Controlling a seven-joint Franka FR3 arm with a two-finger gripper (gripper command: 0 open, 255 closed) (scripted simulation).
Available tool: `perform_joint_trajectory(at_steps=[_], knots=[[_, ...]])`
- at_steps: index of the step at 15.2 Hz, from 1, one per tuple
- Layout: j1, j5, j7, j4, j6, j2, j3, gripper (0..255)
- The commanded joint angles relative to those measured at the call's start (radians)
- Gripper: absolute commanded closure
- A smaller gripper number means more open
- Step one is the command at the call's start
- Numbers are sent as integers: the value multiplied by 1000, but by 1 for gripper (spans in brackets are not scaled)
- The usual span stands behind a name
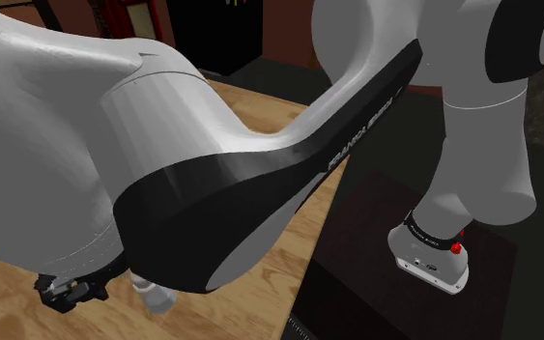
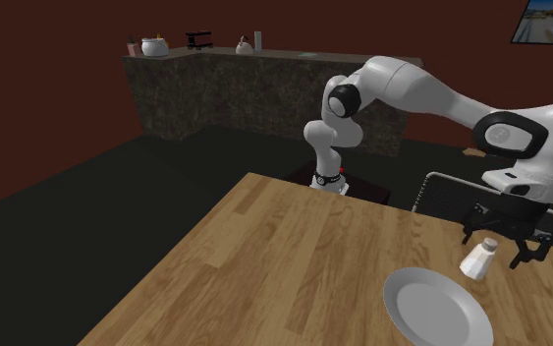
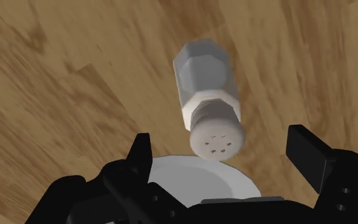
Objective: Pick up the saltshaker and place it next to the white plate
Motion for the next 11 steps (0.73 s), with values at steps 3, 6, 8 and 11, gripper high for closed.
perform_joint_trajectory(at_steps=[3, 6, 8, 11], knots=[[28, 17, -20, 90, -95, -16, 11, 0], [28, 17, -20, 90, -95, -16, 11, 0], [28, 17, -20, 90, -95, -16, 11, 0], [28, 17, -20, 90, -95, -16, 11, 0]])
